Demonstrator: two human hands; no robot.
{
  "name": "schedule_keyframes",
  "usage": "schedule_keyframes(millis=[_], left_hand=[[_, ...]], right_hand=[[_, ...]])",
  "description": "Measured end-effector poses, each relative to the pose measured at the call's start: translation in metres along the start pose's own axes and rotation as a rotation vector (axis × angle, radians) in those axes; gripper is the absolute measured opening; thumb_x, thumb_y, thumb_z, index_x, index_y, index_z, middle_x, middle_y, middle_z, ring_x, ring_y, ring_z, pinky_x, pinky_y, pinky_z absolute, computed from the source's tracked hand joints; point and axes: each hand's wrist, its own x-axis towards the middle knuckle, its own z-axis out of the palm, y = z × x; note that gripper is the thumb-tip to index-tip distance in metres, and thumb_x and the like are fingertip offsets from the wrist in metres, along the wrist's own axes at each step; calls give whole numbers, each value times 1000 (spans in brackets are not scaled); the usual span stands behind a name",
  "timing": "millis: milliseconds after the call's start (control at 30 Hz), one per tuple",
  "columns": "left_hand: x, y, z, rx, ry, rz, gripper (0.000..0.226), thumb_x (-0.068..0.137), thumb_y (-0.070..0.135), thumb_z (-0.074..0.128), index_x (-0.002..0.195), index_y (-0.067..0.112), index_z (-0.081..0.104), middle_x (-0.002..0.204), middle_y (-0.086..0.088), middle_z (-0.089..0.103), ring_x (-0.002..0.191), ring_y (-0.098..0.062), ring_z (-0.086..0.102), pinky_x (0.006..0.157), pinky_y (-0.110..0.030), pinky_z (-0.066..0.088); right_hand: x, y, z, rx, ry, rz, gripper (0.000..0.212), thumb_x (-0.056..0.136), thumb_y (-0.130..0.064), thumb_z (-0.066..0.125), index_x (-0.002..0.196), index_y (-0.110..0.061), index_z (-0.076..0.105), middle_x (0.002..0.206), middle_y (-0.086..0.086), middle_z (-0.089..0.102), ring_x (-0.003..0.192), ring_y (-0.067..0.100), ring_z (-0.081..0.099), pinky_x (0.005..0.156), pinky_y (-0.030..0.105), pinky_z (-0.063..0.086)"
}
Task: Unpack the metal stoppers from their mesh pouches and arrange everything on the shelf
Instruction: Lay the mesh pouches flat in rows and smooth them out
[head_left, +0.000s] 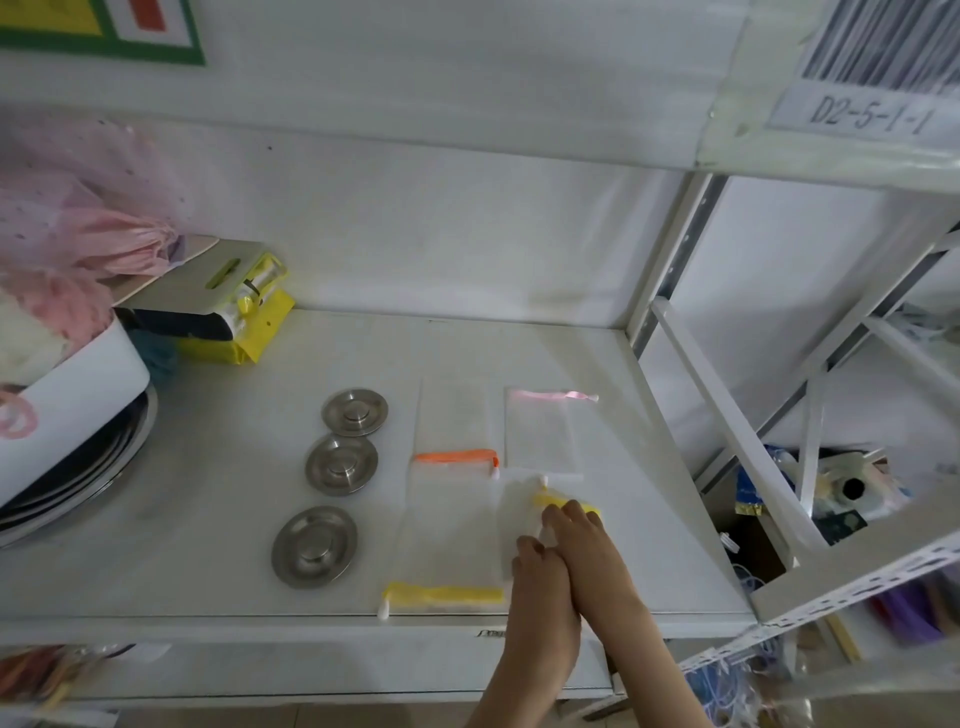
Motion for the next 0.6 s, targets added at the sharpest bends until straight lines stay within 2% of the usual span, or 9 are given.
schedule_keyframes(millis=[100, 200, 267, 333, 367, 433, 467, 533, 600], left_hand=[[3, 9, -4, 372, -156, 21, 43, 91, -6, 32, 132, 2, 39, 128, -17, 44, 113, -26, 45, 93, -31, 42], [2, 13, -5, 408, -155, -4, 48, 89, -10, 33, 137, -1, 34, 132, -15, 40, 122, -27, 38, 96, -31, 41], [4, 10, -2, 412, -155, 99, 44, 91, -9, 33, 134, -2, 36, 125, -8, 45, 118, -18, 42, 94, -22, 44], [4, 5, -3, 354, -168, 68, 38, 94, -4, 35, 131, -3, 39, 104, 13, 46, 97, 3, 45, 84, -4, 42], [4, 2, 0, 355, -185, 69, 36, 94, -1, 38, 130, -2, 40, 104, 14, 47, 97, 3, 46, 85, -4, 41], [-1, 5, -5, 526, -190, 115, 40, 90, 2, 48, 130, 2, 40, 123, -5, 50, 119, -19, 44, 98, -24, 42], [-1, 3, -7, 621, -198, 98, 43, 88, 6, 53, 130, 6, 42, 127, -9, 49, 123, -25, 42, 99, -31, 41], [0, -1, -5, 738, -183, 135, 45, 88, 10, 53, 131, 8, 40, 131, -11, 46, 129, -29, 35, 104, -38, 35], [0, -3, -4, 737, -231, 156, 45, 90, 9, 48, 133, 3, 36, 135, -17, 40, 134, -33, 24, 110, -45, 25]], right_hand=[[-1, 4, -3, 21, -8, -32, 22, 87, -18, 54, 107, -10, 51, 111, 7, 49, 101, 23, 44, 77, 29, 44], [-4, 8, -3, 12, -13, -63, 30, 86, -11, 54, 115, -13, 50, 118, 6, 49, 105, 22, 44, 83, 27, 44], [-5, 10, -3, 20, -7, -80, 33, 86, -8, 53, 119, -14, 49, 121, 5, 47, 107, 22, 43, 86, 26, 43], [-7, 12, -2, 42, 9, -91, 34, 87, -6, 51, 120, -14, 48, 123, 6, 46, 109, 22, 43, 87, 27, 43], [-8, 13, -2, 48, 17, -98, 35, 87, -5, 49, 120, -14, 48, 124, 5, 46, 110, 22, 43, 87, 27, 43], [-7, 15, -1, 53, 34, -115, 38, 87, -3, 47, 122, -15, 47, 126, 4, 46, 112, 21, 43, 88, 28, 45], [-7, 16, 0, 57, 42, -124, 39, 87, -2, 47, 123, -15, 48, 127, 3, 46, 113, 20, 43, 89, 29, 45], [-4, 18, 1, 61, 54, -143, 41, 87, -1, 47, 125, -15, 48, 129, 3, 47, 117, 20, 42, 92, 29, 46], [-2, 19, 2, 69, 63, -171, 44, 86, 1, 48, 127, -14, 48, 132, 3, 47, 120, 20, 41, 95, 29, 44]])
